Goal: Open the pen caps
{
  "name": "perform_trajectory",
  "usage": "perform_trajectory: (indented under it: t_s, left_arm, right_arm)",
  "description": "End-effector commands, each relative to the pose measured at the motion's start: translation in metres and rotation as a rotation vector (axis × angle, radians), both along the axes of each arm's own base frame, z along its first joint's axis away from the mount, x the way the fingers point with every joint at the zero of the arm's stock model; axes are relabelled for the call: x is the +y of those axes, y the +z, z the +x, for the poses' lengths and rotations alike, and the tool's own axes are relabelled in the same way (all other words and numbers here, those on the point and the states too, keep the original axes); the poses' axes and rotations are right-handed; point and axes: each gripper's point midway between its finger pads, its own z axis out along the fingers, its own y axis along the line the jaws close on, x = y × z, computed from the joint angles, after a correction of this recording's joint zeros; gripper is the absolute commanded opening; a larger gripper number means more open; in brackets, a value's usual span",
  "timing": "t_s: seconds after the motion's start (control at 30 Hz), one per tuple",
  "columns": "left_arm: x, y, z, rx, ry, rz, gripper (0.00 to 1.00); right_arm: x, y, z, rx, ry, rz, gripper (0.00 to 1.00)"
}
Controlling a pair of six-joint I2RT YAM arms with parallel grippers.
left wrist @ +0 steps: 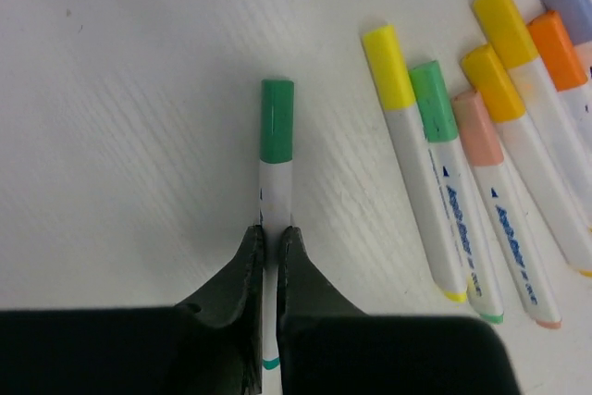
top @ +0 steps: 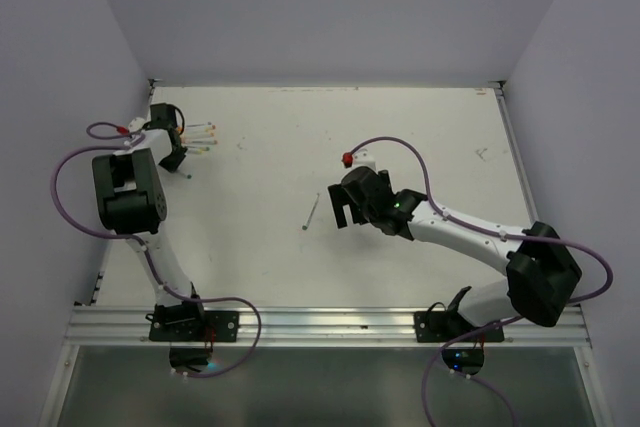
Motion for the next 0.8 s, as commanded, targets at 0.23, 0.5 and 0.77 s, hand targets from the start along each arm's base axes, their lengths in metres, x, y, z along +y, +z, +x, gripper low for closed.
perform_trajectory:
  t_s: [0.23, 0.5, 0.77]
  left_arm:
    - [-0.068, 0.057, -0.042, -0.333, -0.307, -0.140, 0.00]
    - [-0.141, 0.165, -0.067, -0.614, -0.650, -0.098, 0.00]
    - [-0.284, 0.182, -0.128, -0.877, -1.251, -0.443, 0.00]
  right_arm:
    - [-0.003, 0.023, -0.006, 0.005, -0.044, 0.063, 0.99]
    - [0.019, 0.041, -0.021, 0.075, 0.015, 0.191, 0.99]
    - [0.065, 0.063, -0.030, 0.131, 0.139, 0.392, 0.97]
